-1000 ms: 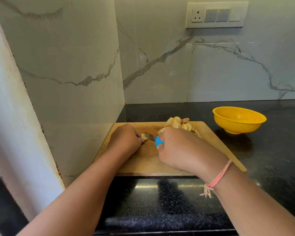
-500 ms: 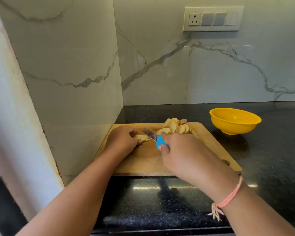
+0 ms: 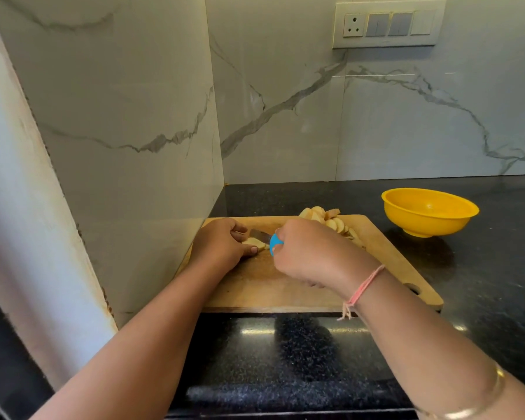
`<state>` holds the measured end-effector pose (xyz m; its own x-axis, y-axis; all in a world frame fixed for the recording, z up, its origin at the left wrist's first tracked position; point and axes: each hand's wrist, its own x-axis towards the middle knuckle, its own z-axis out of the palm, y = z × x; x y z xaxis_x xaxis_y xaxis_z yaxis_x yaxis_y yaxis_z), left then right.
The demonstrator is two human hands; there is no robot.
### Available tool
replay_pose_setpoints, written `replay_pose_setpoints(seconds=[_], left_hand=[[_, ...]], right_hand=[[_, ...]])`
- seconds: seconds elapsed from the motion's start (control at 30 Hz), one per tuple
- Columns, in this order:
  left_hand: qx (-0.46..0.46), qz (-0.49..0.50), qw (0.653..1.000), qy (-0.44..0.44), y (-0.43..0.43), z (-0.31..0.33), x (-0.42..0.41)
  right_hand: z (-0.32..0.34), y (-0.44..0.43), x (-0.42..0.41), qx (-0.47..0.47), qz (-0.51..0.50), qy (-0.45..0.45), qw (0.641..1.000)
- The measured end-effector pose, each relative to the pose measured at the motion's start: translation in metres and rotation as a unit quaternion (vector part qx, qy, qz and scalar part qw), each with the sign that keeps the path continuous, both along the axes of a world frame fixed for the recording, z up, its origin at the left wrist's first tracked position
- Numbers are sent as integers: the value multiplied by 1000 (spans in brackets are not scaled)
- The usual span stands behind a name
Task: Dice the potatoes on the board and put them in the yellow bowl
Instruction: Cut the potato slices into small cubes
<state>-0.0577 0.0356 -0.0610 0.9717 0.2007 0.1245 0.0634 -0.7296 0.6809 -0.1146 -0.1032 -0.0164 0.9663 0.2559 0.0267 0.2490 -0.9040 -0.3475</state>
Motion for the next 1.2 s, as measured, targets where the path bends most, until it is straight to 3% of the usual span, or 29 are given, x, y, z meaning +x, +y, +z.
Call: replay_pose_setpoints(seconds=[0.53, 0.73, 1.2], left_hand=[[-4, 11, 1000, -9, -1, 1, -3], [-73, -5, 997, 17, 2, 0, -7], [-62, 15, 998, -15, 3, -1, -5]], right_hand=[[-6, -29, -42, -28, 4, -32, 999], [-6, -26, -31, 17, -2, -86, 996], [-1, 5, -13, -3, 28, 1, 1000]])
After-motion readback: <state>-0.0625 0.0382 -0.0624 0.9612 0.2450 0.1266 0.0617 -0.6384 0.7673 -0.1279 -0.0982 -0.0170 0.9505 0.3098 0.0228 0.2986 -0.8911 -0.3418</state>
